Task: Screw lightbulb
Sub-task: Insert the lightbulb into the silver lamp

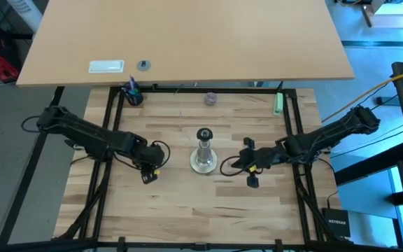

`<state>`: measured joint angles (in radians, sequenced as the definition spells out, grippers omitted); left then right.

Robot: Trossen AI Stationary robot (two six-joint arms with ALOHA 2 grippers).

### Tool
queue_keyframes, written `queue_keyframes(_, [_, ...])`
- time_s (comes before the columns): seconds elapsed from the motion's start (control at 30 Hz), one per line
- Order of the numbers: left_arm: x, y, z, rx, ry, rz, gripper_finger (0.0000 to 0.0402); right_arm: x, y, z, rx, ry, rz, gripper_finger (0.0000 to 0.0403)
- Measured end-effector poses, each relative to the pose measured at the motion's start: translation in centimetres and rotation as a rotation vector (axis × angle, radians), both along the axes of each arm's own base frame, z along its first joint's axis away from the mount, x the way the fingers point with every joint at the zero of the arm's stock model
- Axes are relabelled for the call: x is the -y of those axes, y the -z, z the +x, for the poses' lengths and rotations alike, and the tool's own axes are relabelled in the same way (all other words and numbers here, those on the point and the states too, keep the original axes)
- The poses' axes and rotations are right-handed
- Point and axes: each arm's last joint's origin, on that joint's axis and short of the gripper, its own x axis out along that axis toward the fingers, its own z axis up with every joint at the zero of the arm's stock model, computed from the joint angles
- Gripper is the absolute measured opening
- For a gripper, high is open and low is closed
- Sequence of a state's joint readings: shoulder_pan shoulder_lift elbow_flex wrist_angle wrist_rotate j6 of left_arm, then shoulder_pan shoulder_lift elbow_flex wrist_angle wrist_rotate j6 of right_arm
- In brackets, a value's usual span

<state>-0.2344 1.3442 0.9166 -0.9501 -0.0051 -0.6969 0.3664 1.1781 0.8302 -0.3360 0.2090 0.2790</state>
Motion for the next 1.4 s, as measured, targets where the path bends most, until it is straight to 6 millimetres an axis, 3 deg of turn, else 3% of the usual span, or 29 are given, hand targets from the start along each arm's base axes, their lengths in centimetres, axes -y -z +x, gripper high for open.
queue_keyframes(0.23, [-2.0,-0.2,1.0,0.064,-0.026,0.005,0.0169,-0.2,1.0,0.5,-0.044,0.003,-0.013,0.0010])
queue_keyframes(0.4, [-4.5,-0.2,1.3,0.080,-0.182,0.005,0.0169,-0.3,2.0,1.1,-0.086,0.052,-0.021,0.0010])
queue_keyframes(0.53, [-5.9,1.1,1.4,0.127,-0.326,0.013,0.0169,-0.3,2.9,1.5,-0.119,0.108,-0.060,0.0010])
queue_keyframes(0.73, [-7.8,2.9,2.5,0.365,-0.615,-0.008,0.0169,-0.2,4.1,2.0,-0.139,0.173,-0.144,0.0010])
queue_keyframes(0.87, [-8.6,4.1,3.0,0.362,-0.723,0.001,0.0169,-0.3,4.8,2.2,-0.180,0.168,-0.155,0.0010])
queue_keyframes(1.13, [-8.9,6.9,6.2,0.465,-0.699,-0.025,0.0169,-0.2,5.9,1.7,-0.246,0.164,-0.174,0.0010])
queue_keyframes(1.27, [-8.8,8.8,6.5,0.392,-0.684,-0.008,0.0168,-0.1,6.6,1.4,-0.265,0.170,-0.162,0.0010])
queue_keyframes(1.4, [-8.9,9.4,6.7,0.377,-0.685,0.011,0.0168,-0.1,6.7,1.4,-0.262,0.176,-0.155,0.0010])
